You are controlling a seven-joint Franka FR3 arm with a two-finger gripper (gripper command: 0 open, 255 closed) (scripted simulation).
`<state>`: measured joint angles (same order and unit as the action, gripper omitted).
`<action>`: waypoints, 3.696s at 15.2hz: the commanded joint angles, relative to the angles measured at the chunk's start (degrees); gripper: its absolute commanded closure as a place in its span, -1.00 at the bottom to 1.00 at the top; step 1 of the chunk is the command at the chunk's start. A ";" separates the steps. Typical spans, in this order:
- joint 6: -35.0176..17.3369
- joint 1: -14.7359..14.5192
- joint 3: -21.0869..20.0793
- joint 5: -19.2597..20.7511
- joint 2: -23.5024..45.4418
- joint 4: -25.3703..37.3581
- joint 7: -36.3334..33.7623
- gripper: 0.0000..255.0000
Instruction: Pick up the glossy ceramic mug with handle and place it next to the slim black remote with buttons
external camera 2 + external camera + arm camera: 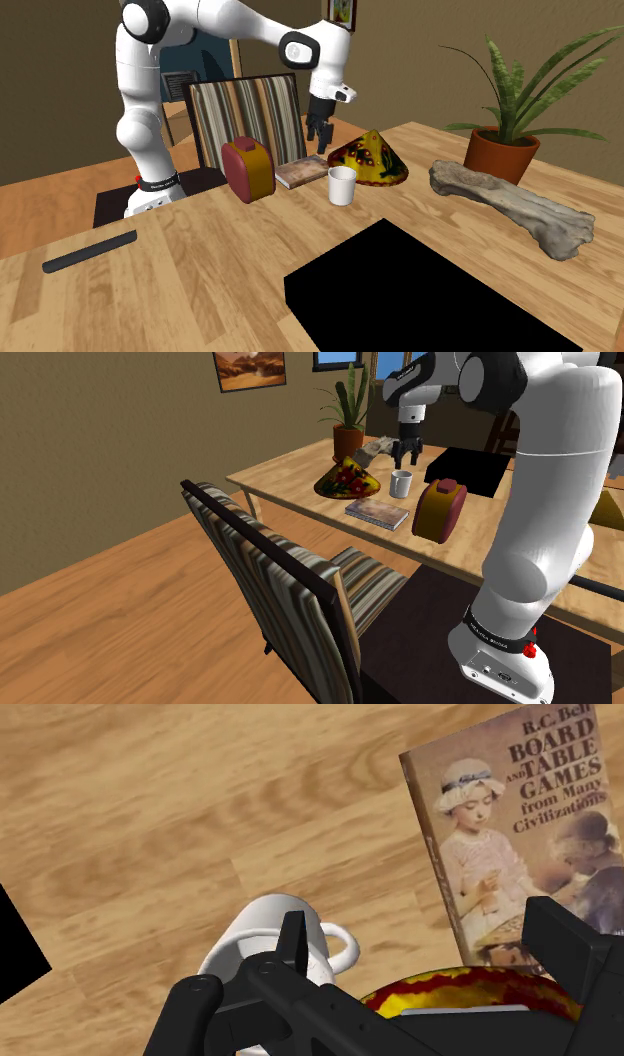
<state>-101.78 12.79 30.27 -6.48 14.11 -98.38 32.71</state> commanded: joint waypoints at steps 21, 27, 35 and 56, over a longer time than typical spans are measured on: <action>1.94 13.78 -2.00 -10.46 27.92 26.52 7.39 -1.00; 1.95 13.79 -2.00 -10.46 27.93 26.54 7.39 1.00; 1.95 13.79 -2.00 -10.46 27.93 26.54 7.39 1.00; 16.59 16.21 -1.46 -9.62 26.74 40.66 6.16 1.00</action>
<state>-86.23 28.69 28.84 -16.05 40.62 -59.03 38.95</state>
